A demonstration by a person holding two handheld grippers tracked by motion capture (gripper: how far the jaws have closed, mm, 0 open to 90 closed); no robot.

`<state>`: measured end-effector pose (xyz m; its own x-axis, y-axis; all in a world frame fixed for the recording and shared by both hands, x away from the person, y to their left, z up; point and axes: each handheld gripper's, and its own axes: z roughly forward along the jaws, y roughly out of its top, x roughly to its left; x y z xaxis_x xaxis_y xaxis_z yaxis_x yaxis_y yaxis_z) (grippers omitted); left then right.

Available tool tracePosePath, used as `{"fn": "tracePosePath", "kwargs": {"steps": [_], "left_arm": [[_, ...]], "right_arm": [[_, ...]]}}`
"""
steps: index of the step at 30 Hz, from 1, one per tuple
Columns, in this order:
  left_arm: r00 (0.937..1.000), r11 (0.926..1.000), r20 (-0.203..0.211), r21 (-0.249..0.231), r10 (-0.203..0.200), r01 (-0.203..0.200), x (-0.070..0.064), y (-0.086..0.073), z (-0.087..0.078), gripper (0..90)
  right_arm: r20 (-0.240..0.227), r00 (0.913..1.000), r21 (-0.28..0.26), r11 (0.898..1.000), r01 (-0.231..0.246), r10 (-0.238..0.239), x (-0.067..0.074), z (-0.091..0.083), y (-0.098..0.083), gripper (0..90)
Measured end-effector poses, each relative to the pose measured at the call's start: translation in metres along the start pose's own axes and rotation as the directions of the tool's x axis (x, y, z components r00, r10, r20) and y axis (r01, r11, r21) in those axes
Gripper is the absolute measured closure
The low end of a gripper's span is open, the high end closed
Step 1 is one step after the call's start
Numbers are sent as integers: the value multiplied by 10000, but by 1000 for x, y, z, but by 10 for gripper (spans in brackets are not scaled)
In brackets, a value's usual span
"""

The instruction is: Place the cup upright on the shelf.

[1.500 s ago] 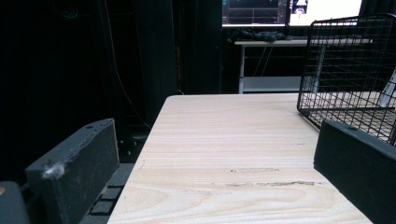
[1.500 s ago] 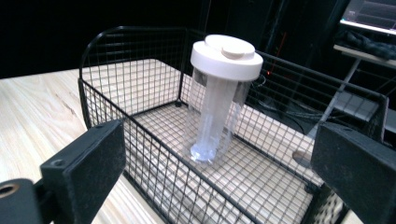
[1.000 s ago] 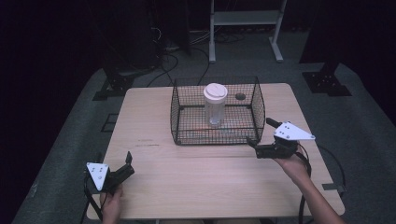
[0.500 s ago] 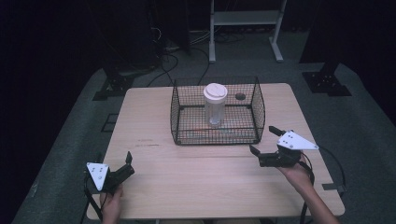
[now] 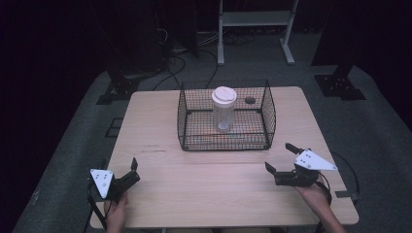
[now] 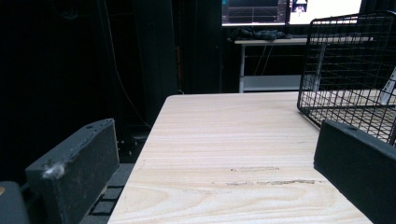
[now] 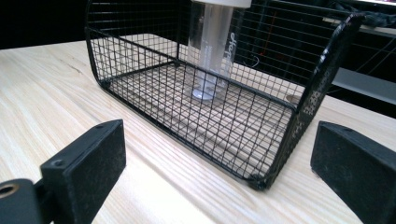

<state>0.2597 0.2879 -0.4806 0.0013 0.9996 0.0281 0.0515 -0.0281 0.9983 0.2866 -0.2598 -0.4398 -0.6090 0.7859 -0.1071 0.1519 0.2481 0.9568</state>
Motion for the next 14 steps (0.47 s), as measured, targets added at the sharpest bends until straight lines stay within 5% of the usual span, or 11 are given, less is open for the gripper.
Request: {"fn": "tracePosePath", "kwargs": {"steps": [10,14], "left_arm": [[10000,10000,-10,-9,5,-5,0,0,0,0],[10000,10000,-37,19,23,-23,0,0,1,0]], "right_arm": [[386,9992,166,9998,-94,87,4,-13,-17,28],[784,9967,127,9997,-226,216,17,-25,-25,27]]}}
